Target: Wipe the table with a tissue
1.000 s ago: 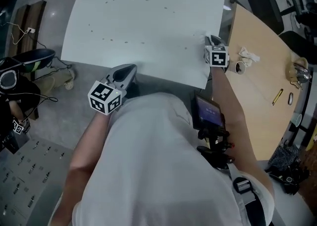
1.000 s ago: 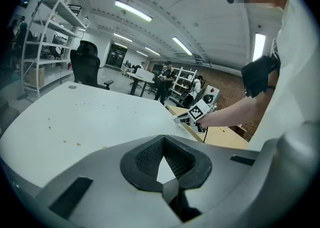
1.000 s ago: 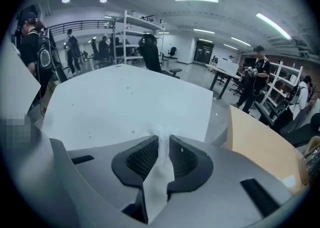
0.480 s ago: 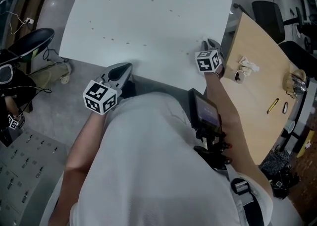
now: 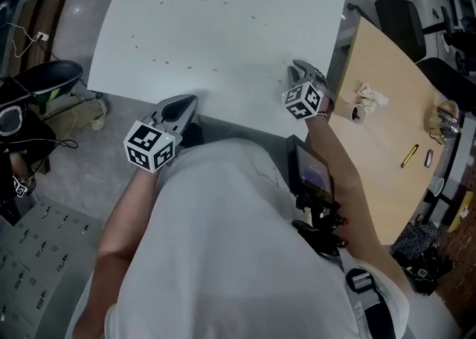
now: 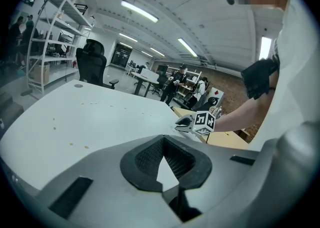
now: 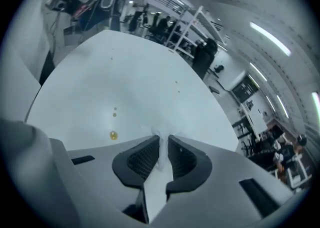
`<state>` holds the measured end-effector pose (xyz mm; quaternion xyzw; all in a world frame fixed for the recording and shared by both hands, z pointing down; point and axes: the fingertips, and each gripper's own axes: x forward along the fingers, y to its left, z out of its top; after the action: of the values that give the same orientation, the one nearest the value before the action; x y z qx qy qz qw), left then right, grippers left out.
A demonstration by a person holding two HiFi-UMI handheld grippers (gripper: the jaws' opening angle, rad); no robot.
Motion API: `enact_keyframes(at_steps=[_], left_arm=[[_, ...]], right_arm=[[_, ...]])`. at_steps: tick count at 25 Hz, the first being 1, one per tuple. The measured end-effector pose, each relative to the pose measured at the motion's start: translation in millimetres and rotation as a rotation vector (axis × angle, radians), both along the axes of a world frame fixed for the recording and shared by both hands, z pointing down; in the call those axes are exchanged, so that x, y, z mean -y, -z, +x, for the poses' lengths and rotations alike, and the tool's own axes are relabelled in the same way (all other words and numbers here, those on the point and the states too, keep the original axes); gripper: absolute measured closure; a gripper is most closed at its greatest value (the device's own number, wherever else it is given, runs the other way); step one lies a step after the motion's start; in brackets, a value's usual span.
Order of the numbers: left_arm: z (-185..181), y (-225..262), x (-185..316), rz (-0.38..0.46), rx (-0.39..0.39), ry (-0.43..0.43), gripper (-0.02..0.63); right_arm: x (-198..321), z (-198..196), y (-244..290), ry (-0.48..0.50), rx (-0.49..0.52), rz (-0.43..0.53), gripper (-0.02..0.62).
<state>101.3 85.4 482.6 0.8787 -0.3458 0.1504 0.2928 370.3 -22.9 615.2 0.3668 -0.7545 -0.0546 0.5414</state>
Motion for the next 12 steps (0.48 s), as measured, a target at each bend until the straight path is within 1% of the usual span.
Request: enact_keyframes(at_steps=[2, 4, 6, 7, 8, 9, 10, 12], left_arm=[[-0.2, -0.6, -0.2, 0.0, -0.002, -0.003, 0.6], [0.7, -0.5, 0.3, 0.001, -0.004, -0.009, 0.6], [2.7, -0.4, 0.9, 0.002, -0.009, -0.018, 0.6], [4.2, -0.3, 1.3, 0.003, -0.012, -0.023, 0.6], [6.0, -0.2, 1.8, 0.004, -0.014, -0.03, 0.6], [8.0, 0.0, 2.3, 0.006, -0.016, -0.037, 0.6], [10.1, 0.3, 2.9, 0.008, -0.018, -0.044, 0.6], [14.1, 0.8, 4.3, 0.012, -0.023, -0.058, 0.6]], right_arm=[[-8.6, -2.7, -1.3, 0.109, -0.035, -0.015, 0.535], [-17.2, 0.9, -1.8, 0.181, -0.078, -0.022, 0.535], [-26.0, 7.9, -2.4, 0.211, -0.125, -0.026, 0.534], [-30.1, 11.6, -2.1, 0.207, -0.137, -0.031, 0.534], [-33.7, 15.1, -0.4, 0.187, -0.129, -0.036, 0.534], [-36.4, 18.4, 3.4, 0.145, -0.094, -0.037, 0.534], [-38.4, 21.9, 9.2, 0.081, -0.031, -0.034, 0.534], [-43.4, 29.5, 21.1, -0.073, 0.13, -0.04, 0.534]])
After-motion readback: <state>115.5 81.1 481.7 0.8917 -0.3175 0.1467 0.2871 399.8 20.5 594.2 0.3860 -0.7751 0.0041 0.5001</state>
